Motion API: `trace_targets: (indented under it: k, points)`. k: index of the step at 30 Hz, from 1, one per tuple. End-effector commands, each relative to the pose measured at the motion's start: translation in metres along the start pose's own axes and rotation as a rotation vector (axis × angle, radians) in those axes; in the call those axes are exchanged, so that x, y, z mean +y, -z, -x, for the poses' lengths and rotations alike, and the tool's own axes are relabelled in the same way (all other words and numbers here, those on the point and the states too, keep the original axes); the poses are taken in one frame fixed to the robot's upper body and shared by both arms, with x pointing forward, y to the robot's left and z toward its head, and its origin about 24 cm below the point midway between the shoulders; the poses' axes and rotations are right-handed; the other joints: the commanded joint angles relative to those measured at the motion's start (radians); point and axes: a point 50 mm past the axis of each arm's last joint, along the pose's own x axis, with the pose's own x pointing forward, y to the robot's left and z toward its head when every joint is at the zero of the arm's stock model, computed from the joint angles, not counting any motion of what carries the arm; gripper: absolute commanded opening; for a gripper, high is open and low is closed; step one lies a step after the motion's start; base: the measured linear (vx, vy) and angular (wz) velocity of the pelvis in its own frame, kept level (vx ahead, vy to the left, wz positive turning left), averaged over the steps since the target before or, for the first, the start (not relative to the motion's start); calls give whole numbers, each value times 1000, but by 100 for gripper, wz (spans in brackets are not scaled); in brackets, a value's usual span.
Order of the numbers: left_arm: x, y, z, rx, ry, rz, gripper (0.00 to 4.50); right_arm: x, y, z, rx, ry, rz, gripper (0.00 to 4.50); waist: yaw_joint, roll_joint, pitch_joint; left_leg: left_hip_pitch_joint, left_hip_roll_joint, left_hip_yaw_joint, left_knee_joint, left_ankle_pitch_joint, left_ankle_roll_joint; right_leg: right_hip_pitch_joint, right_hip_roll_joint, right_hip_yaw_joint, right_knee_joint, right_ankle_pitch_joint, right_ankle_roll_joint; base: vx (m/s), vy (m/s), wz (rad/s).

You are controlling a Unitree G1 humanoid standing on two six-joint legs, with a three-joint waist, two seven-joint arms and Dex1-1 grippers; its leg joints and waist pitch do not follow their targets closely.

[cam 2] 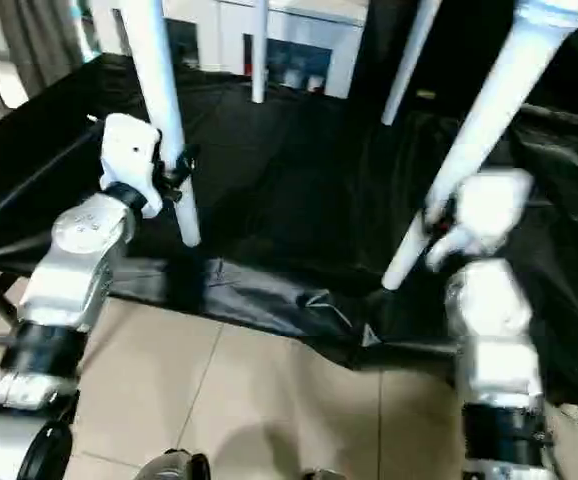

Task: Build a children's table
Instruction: Flip table

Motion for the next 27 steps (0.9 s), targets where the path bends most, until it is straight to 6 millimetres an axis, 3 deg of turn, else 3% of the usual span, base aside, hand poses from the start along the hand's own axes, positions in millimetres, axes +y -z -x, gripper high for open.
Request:
trace_targets:
  k: [1,5,10,11,12,15,19,23,27]
  points:
    - [-5,-4,7,-7,14,-5,289,-4,-5,1,-24,1,-12,290,-5,3,-80,53,70,-60,-95,-464,-92,10,-68,41,-83,-317,-143,0,0,0]
    - [-6,-1,19,-5,2,9,321,-1,-4,9,-37,-3,-33,327,-8,4,-80,53,68,-55,-93,-436,-72,7,-62,43,-85,-323,-138,0,0,0]
    - [-9,14,57,23,-11,96,352,9,-10,32,-108,-21,-5,359,-5,14,-79,48,72,-57,-99,-433,-68,10,-60,43,-84,-308,-138,0,0,0]
    - [-9,15,57,23,-11,97,361,9,-10,33,-109,-20,-3,370,-9,9,-78,45,71,-55,-101,-432,-65,10,-56,43,-86,-311,-131,0,0,0]
    - [-9,16,62,21,-19,103,368,9,-11,36,-118,-15,7,381,-10,12,-80,49,69,-55,-99,-440,-67,7,-53,43,-86,-319,-129,0,0,0]
    - [-10,29,85,49,-63,173,397,15,-15,51,-148,-28,8,388,-10,12,-70,53,71,-58,-102,-499,-75,1,-56,44,-99,-394,-107,0,0,0]
    - [-7,41,104,68,-123,215,397,25,-11,67,-116,-84,-56,388,-17,14,-67,60,66,-66,-102,-576,-93,-7,-55,40,-116,-537,-58,0,0,0]
    - [-11,40,119,68,-135,244,397,26,-8,82,-72,-75,-48,388,-19,18,-61,65,71,-75,-111,-649,-118,-11,-52,33,-127,-566,-45,0,0,0]
    - [-23,38,127,103,-136,274,397,21,-5,89,22,-29,-96,388,-28,24,-56,67,71,-88,-126,-768,-157,-3,-43,18,-125,-584,-32,0,0,0]
